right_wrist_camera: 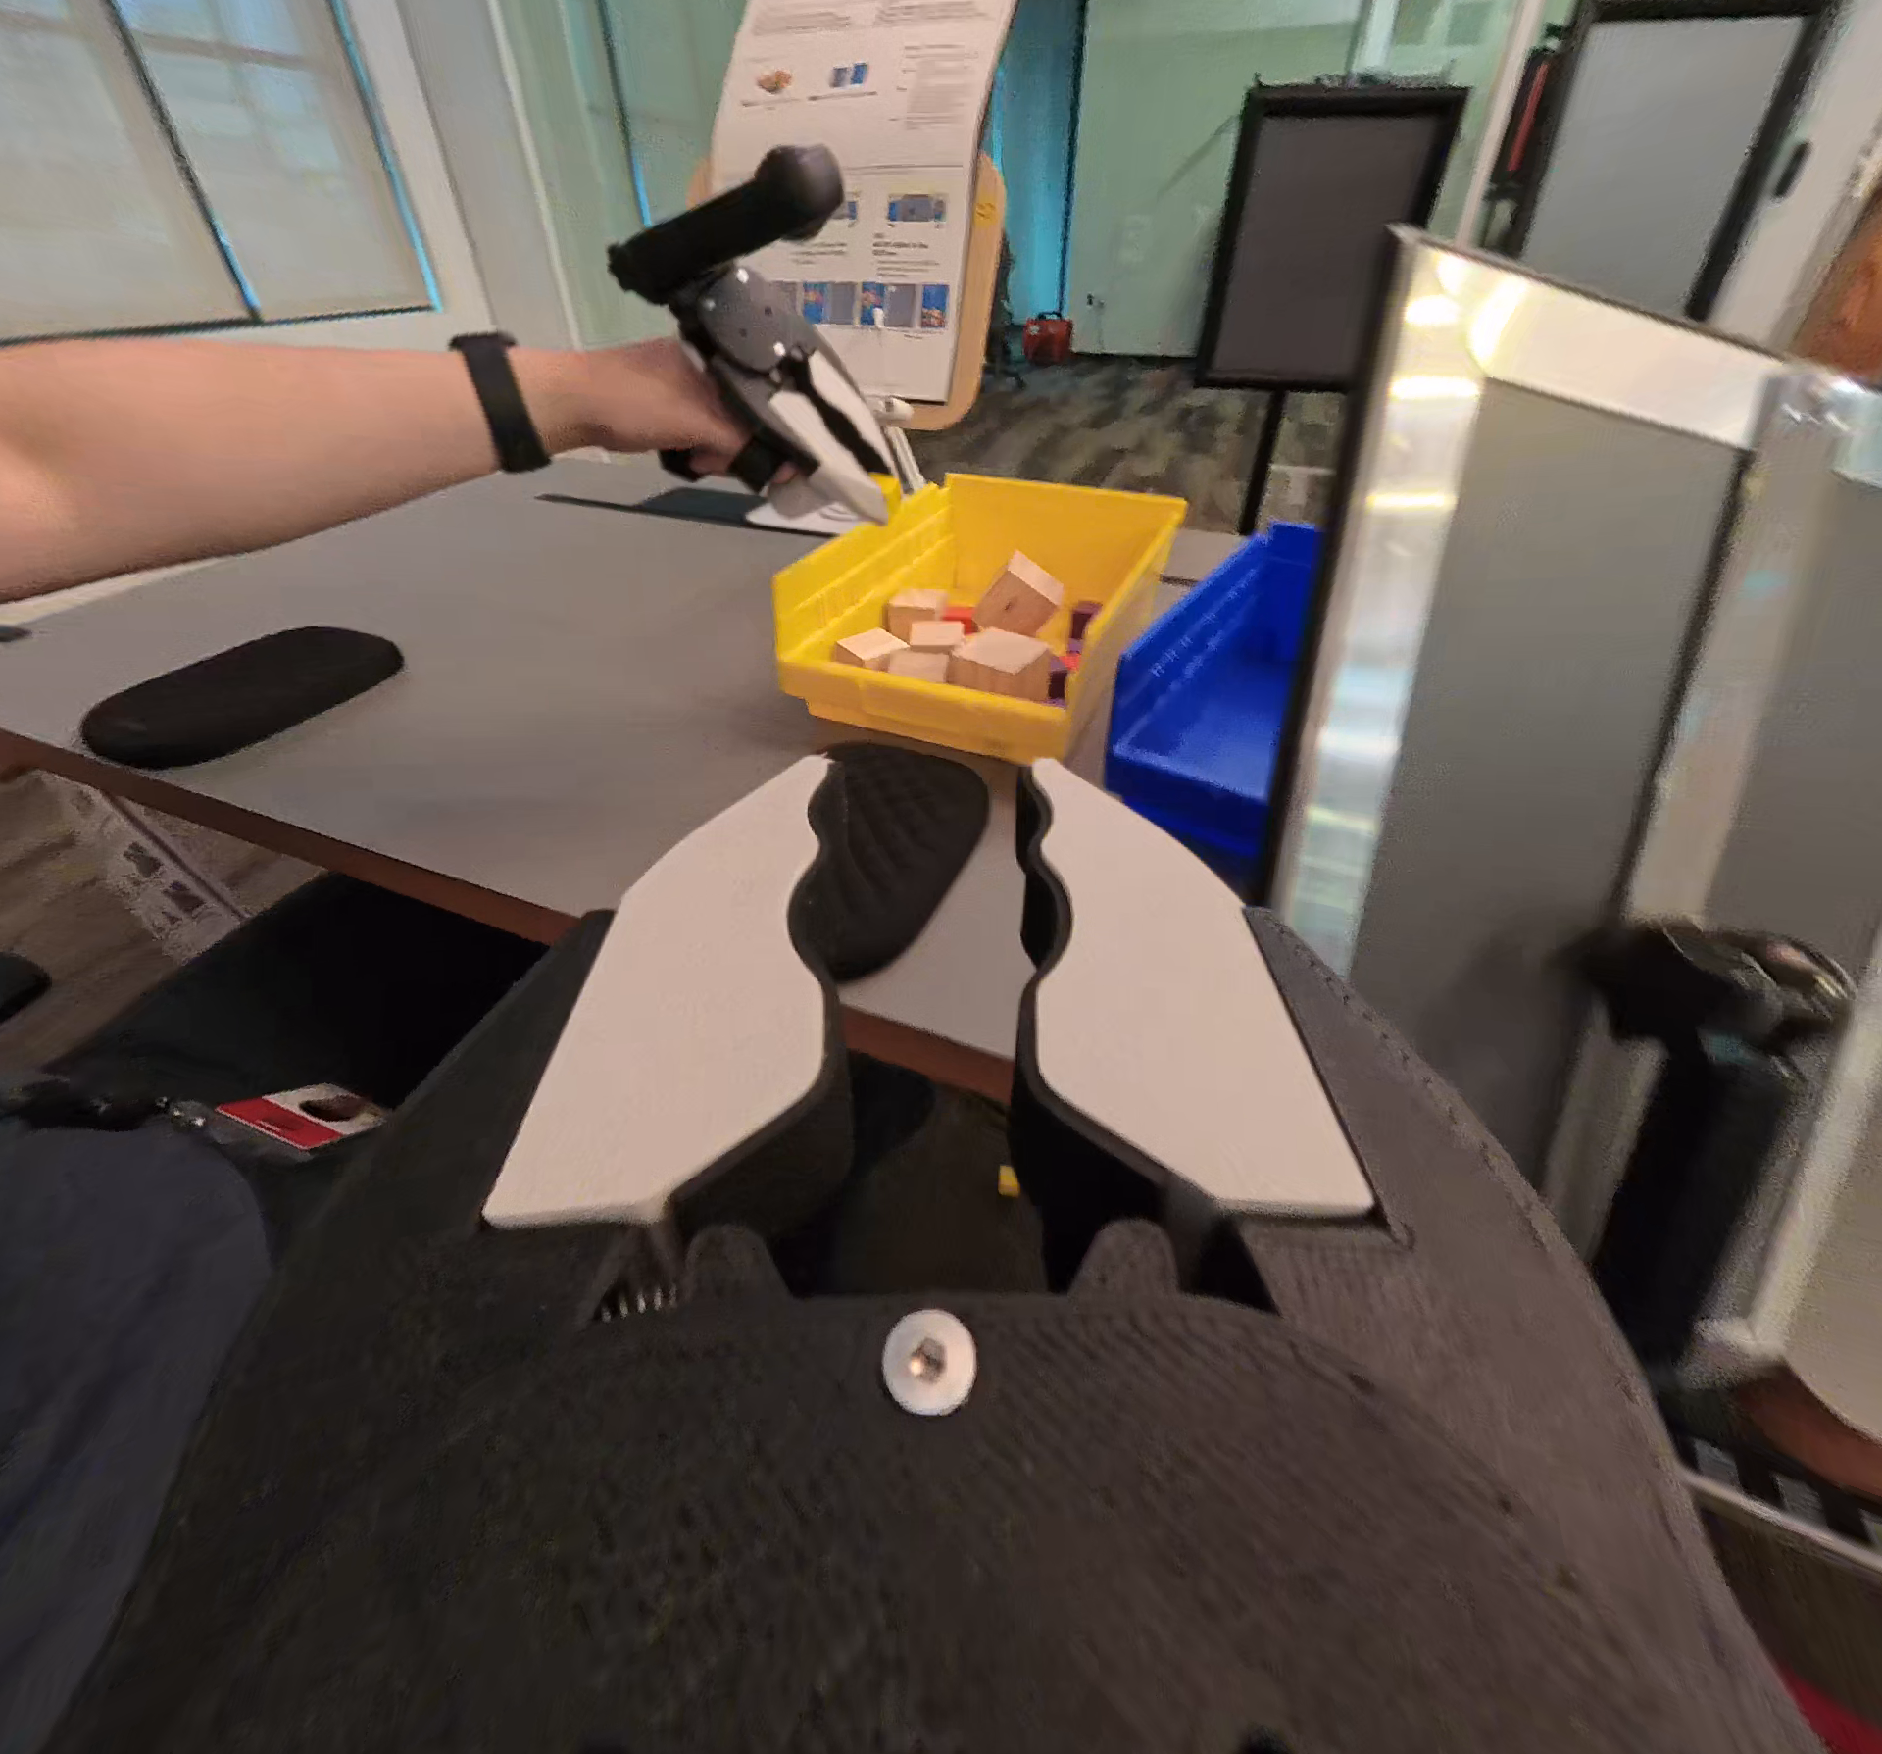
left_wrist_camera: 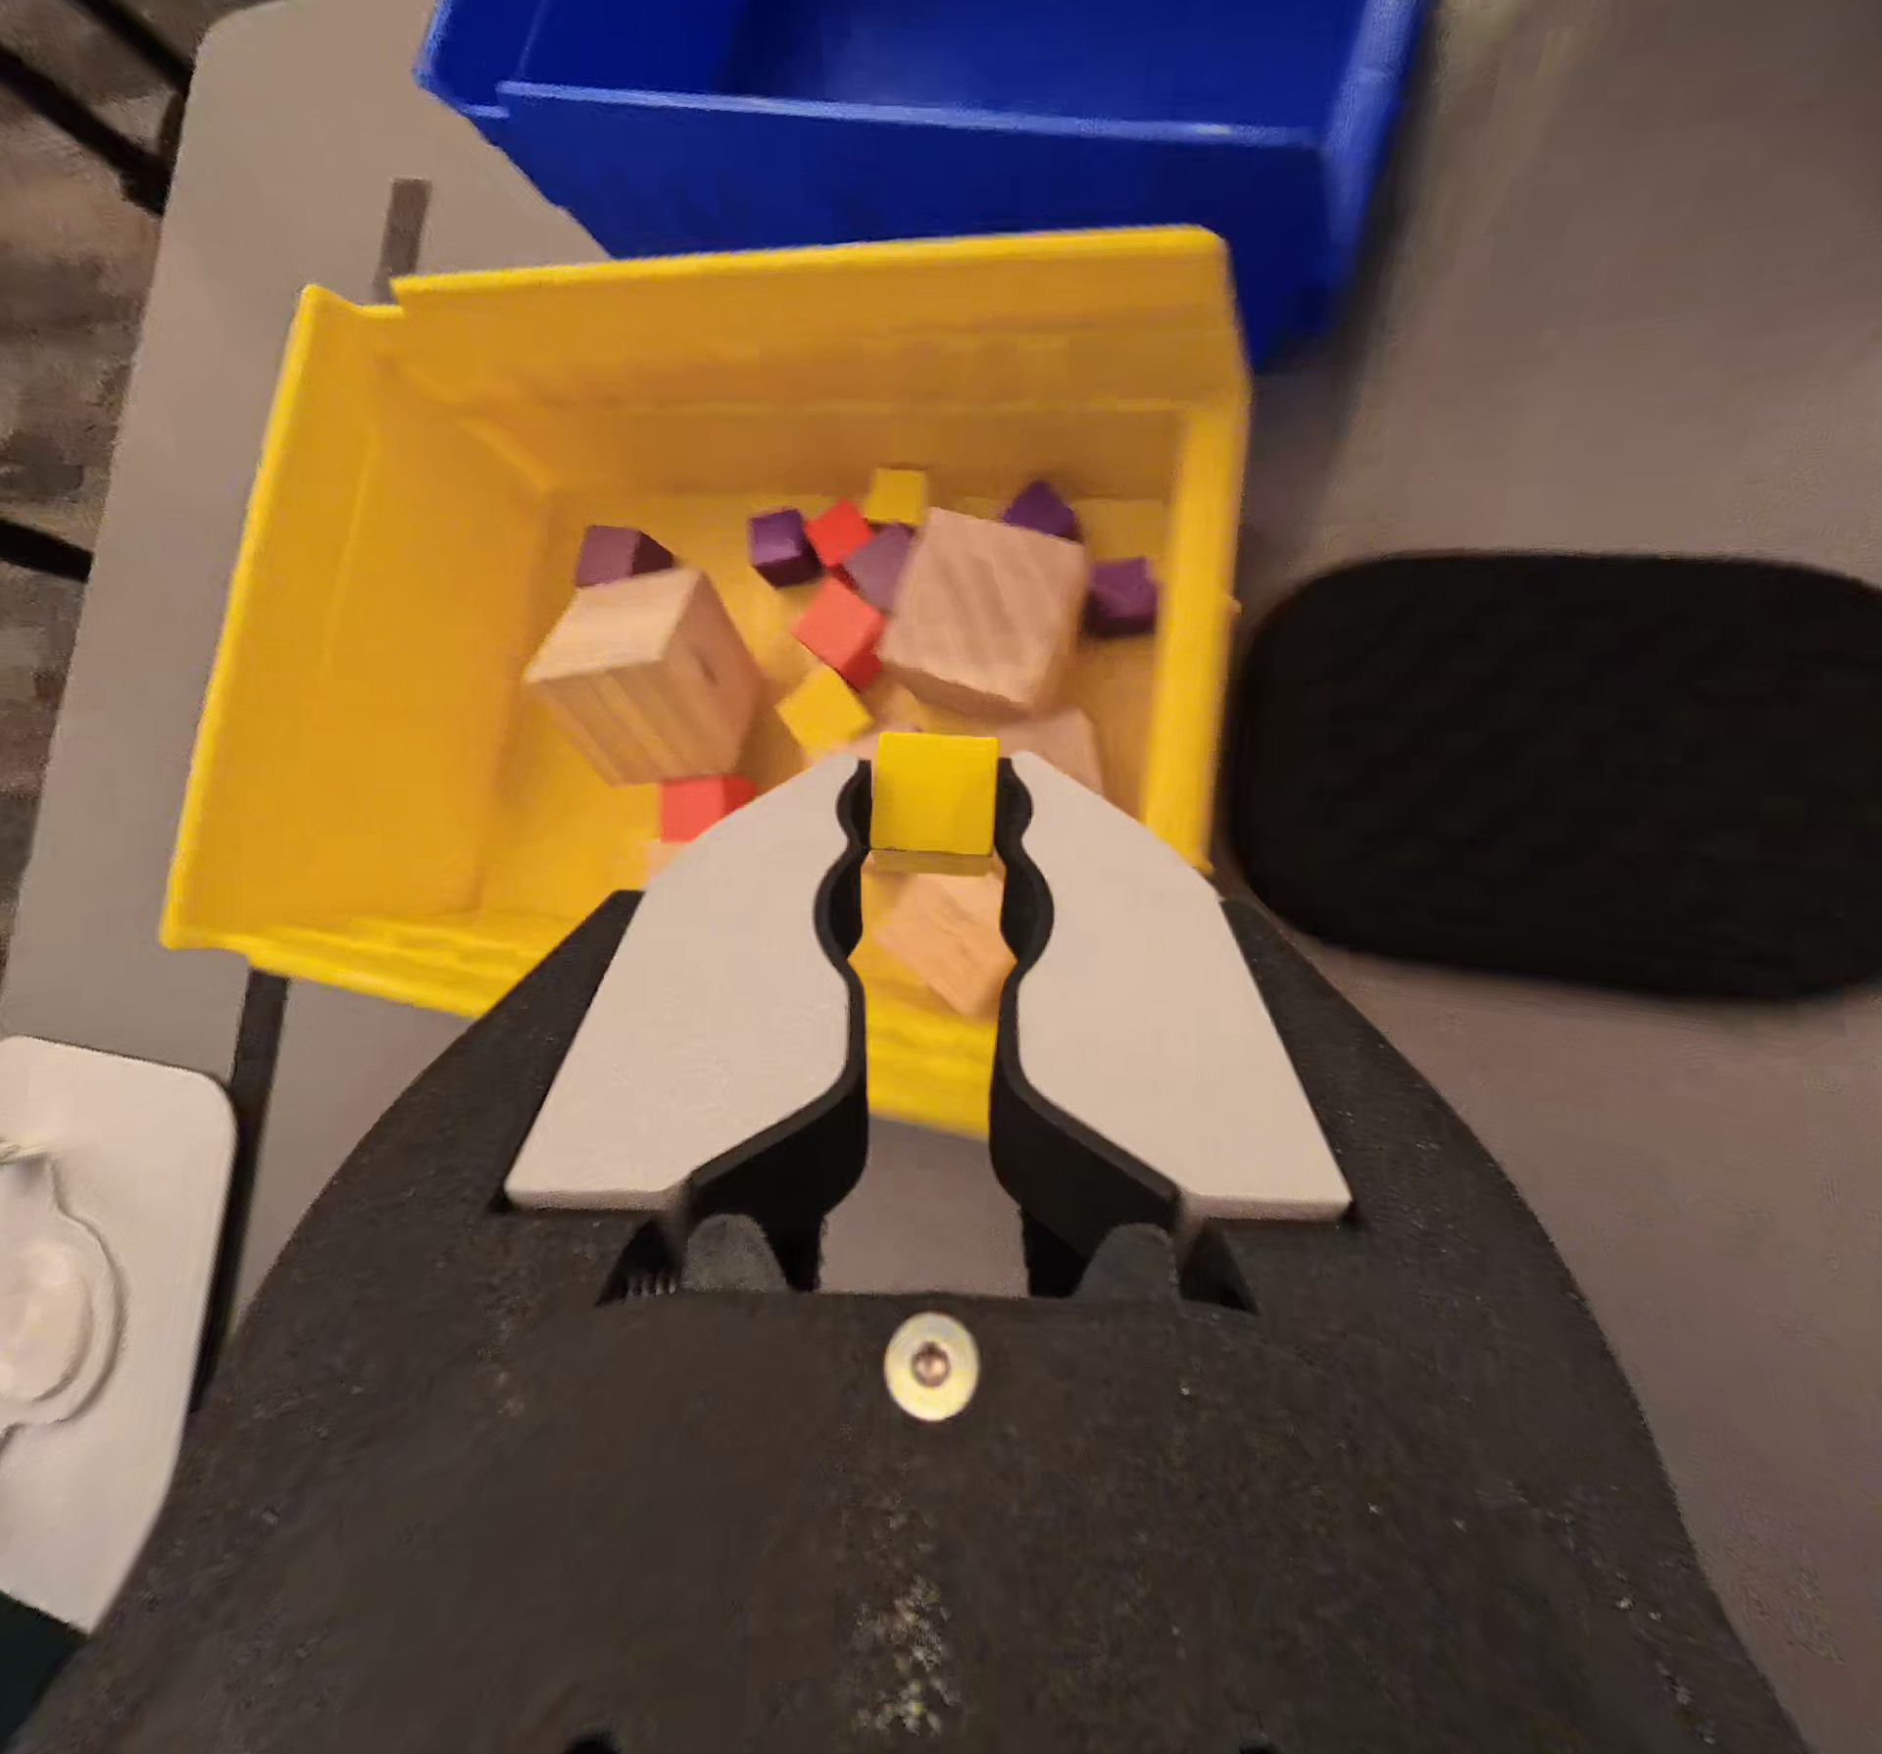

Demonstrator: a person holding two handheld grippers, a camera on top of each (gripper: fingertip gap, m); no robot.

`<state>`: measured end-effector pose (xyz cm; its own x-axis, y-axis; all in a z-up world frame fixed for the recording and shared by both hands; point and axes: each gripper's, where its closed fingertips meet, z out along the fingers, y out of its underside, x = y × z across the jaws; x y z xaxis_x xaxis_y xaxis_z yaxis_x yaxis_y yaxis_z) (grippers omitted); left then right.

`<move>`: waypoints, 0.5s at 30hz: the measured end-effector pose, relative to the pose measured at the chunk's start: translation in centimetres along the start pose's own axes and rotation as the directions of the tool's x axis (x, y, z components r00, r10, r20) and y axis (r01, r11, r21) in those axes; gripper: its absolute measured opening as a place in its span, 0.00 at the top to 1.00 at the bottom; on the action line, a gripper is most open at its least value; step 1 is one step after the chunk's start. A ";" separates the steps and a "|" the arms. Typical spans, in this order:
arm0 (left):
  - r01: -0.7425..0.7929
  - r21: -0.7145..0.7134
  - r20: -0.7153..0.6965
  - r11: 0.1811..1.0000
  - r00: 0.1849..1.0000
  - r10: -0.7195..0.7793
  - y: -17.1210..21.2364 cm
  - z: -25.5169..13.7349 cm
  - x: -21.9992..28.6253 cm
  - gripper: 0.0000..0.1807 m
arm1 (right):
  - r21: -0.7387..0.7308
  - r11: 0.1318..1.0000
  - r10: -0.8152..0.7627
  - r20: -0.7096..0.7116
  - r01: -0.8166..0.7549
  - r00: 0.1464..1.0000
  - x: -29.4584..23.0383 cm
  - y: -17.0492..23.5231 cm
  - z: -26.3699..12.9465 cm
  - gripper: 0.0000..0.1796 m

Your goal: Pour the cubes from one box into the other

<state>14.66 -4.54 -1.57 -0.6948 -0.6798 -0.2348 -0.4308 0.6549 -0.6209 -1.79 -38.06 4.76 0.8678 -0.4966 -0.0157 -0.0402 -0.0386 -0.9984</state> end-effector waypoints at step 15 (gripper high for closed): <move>0.098 -0.074 0.015 0.992 0.995 -0.097 0.1 6.6 -5.2 0.70 | 0.024 0.984 0.175 -0.284 -0.175 0.943 6.9 9.3 -14.2 0.83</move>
<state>22.06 -3.09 -5.34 -0.6407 -0.7452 -0.1848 -0.5385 0.6077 -0.5838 -3.22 -54.18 -3.82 0.6707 -0.7210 -0.1741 -0.1795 0.0699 -0.9813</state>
